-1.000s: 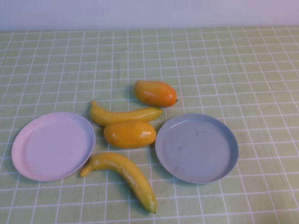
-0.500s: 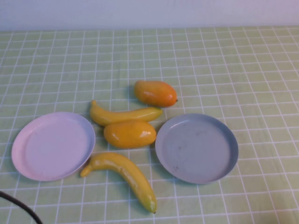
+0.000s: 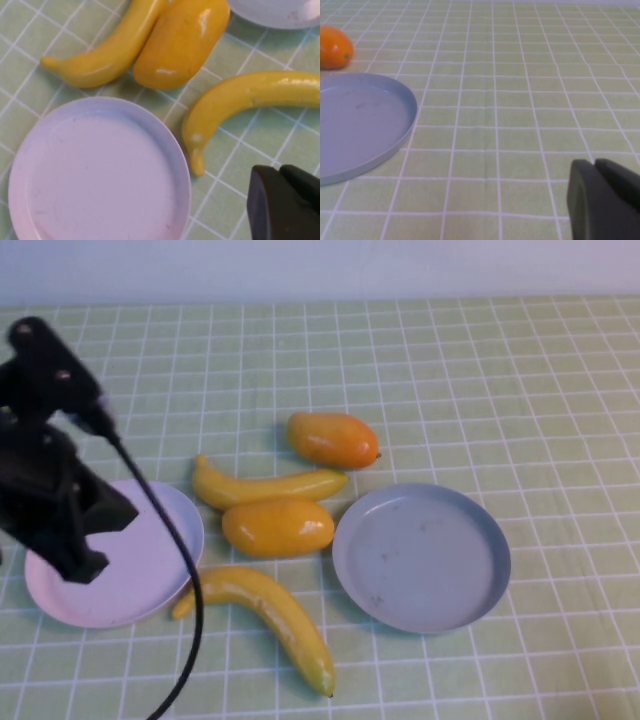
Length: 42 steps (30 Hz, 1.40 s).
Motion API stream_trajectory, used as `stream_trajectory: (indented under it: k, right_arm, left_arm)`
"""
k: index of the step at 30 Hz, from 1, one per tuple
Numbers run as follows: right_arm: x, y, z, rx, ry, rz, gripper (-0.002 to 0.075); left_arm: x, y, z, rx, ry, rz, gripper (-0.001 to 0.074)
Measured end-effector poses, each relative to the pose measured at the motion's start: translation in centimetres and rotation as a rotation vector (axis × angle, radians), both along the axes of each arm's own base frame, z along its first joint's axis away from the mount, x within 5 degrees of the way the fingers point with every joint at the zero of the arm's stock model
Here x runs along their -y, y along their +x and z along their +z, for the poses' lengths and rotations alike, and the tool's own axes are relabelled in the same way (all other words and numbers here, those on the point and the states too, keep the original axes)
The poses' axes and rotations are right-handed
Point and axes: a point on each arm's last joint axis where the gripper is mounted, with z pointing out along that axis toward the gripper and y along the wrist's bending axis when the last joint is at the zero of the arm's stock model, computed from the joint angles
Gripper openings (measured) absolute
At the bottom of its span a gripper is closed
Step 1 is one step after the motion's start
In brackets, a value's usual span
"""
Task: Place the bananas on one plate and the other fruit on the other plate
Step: Put one type of fruit in the left plate
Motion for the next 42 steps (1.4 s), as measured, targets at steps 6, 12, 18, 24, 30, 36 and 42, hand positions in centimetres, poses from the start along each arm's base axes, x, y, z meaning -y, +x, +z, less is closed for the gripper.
stream_trajectory:
  k: [6,12,18,24,30,36,42]
  right_arm:
    - [0.0,0.0,0.0,0.0,0.0,0.0,-0.0015]
    - [0.0,0.0,0.0,0.0,0.0,0.0,-0.0015]
    - [0.0,0.0,0.0,0.0,0.0,0.0,-0.0015]
    - [0.0,0.0,0.0,0.0,0.0,0.0,-0.0015]
    - [0.0,0.0,0.0,0.0,0.0,0.0,-0.0015]
    - [0.0,0.0,0.0,0.0,0.0,0.0,-0.0015]
    - [0.0,0.0,0.0,0.0,0.0,0.0,-0.0015]
  left_arm:
    - [5.2,4.7,-1.2,-0.033,0.235,-0.341,-0.0002]
    - [9.5,8.1,-3.2,-0.099,0.304,-0.509,0.013]
    - [11.4,10.6,-6.2,-0.093,0.301,-0.516,0.0601]
    - [13.2,11.9,-9.0,-0.031,0.317,-0.649,0.0668]
    - [13.9,12.9,-11.0,-0.008,0.321,-0.668,0.0668]
    - [14.2,13.7,-12.3,0.004,0.324,-0.659,0.0668]
    - [14.6,14.5,-13.4,0.039,0.323,-0.639,0.0668]
